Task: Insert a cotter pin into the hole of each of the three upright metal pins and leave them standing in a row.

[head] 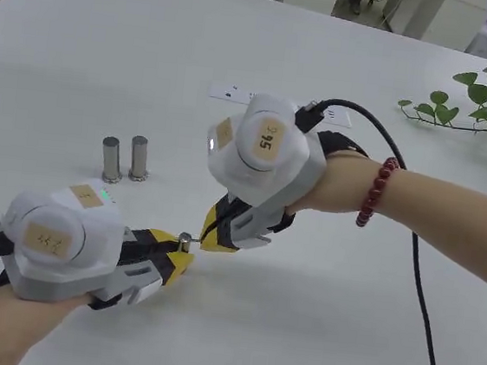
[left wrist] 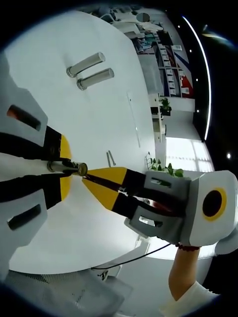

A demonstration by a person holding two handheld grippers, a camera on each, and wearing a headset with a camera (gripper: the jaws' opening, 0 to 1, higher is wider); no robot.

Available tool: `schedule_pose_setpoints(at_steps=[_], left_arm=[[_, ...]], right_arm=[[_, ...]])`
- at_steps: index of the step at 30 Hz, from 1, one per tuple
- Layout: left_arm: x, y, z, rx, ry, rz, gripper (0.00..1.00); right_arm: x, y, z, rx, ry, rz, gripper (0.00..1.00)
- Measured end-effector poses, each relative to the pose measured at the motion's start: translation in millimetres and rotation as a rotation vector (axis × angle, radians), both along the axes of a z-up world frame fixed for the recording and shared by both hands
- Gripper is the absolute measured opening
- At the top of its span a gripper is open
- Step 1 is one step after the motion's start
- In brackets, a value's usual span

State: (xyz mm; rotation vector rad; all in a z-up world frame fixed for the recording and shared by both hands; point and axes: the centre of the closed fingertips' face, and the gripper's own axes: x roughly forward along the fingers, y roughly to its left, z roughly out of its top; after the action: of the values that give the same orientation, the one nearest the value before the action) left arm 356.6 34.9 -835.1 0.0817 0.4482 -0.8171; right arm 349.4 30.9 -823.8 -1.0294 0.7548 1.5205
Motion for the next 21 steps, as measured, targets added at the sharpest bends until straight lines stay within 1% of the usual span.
schedule_pose_setpoints(at_steps=[9,15,18,21], left_arm=[[0.5,0.5,-0.2,-0.001,-0.002,0.003,0.07],[1.3,1.4,-0.9,-0.003,0.000,0.004,0.07],[1.4,1.5,-1.0,-0.005,0.001,0.004,0.07],[1.6,1.5,-1.1,-0.005,0.000,0.005,0.07]], right_arm=[[-0.6,4.7,0.1,0.011,0.012,-0.008,0.03],[-2.1,9.4,1.2,0.026,0.029,-0.027,0.03],[-2.0,9.6,1.5,0.027,0.030,-0.034,0.03],[-2.1,9.5,1.7,0.033,0.040,-0.051,0.04]])
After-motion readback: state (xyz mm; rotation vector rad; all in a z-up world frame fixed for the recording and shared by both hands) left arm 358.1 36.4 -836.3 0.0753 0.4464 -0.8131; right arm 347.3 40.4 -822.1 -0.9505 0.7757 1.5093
